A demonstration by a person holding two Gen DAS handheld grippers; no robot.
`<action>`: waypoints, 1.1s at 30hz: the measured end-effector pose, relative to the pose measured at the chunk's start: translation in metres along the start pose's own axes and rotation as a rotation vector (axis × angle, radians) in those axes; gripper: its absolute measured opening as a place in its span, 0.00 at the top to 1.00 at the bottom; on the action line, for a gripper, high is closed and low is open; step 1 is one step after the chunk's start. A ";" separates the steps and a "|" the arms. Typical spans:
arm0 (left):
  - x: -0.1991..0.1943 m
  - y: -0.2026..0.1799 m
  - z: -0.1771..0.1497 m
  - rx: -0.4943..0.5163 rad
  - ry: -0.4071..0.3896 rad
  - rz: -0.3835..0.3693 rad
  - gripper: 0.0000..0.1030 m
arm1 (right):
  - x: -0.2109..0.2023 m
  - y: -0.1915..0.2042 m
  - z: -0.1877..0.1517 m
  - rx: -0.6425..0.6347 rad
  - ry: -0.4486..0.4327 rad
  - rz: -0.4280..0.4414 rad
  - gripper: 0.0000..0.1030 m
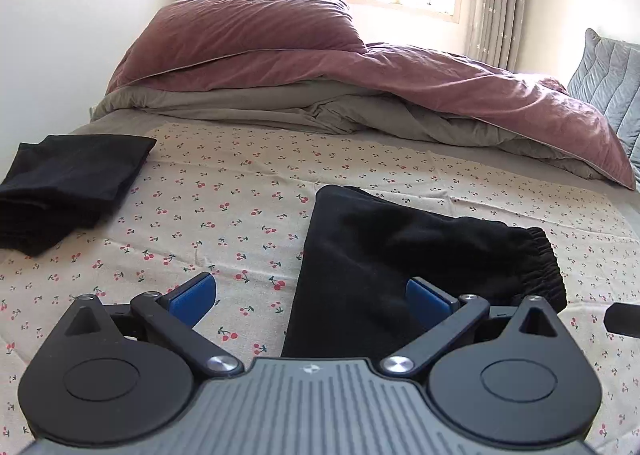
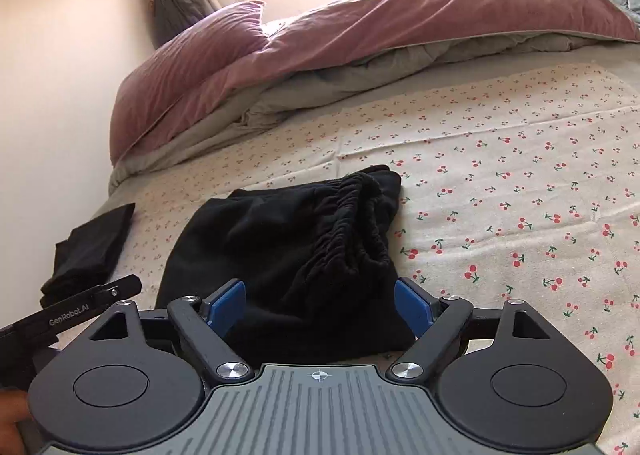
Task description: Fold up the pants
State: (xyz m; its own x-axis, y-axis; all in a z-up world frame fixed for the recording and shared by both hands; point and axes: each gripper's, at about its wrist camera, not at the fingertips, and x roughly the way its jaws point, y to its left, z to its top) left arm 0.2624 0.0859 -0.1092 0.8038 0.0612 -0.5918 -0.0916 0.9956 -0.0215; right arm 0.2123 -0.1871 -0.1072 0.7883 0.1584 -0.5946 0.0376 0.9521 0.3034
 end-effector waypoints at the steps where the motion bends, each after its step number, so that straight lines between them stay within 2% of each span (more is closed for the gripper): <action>1: -0.004 0.000 -0.002 0.007 -0.001 0.002 0.00 | -0.010 0.006 -0.007 -0.017 -0.011 0.005 0.16; 5: -0.019 0.005 -0.009 0.016 -0.016 -0.019 0.00 | -0.039 0.021 -0.028 -0.043 -0.031 0.007 0.12; 13: -0.057 0.007 -0.029 -0.002 0.032 -0.076 0.00 | -0.080 0.037 -0.061 -0.091 -0.069 -0.035 0.04; 16: -0.081 0.006 -0.039 -0.049 0.026 -0.064 0.00 | -0.093 0.042 -0.066 -0.118 -0.090 -0.079 0.04; 19: -0.097 0.004 -0.053 -0.104 0.046 -0.059 0.00 | -0.104 0.045 -0.067 -0.118 -0.106 -0.086 0.00; 21: -0.105 0.003 -0.062 -0.135 0.067 -0.051 0.00 | -0.108 0.047 -0.070 -0.140 -0.105 -0.093 0.00; 23: -0.113 0.000 -0.071 -0.142 0.047 -0.033 0.00 | -0.111 0.047 -0.074 -0.161 -0.100 -0.112 0.00; 28: -0.107 -0.005 -0.077 -0.048 0.001 0.003 0.00 | -0.105 0.036 -0.083 -0.161 -0.079 -0.129 0.00; 33: -0.101 0.002 -0.081 -0.055 -0.001 0.005 0.00 | -0.096 0.028 -0.086 -0.156 -0.073 -0.183 0.00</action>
State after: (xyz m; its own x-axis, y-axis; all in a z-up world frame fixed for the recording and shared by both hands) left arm 0.1330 0.0762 -0.1144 0.8038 0.0661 -0.5913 -0.1276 0.9898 -0.0628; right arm 0.0845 -0.1529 -0.1059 0.8195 -0.0342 -0.5721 0.0932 0.9929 0.0741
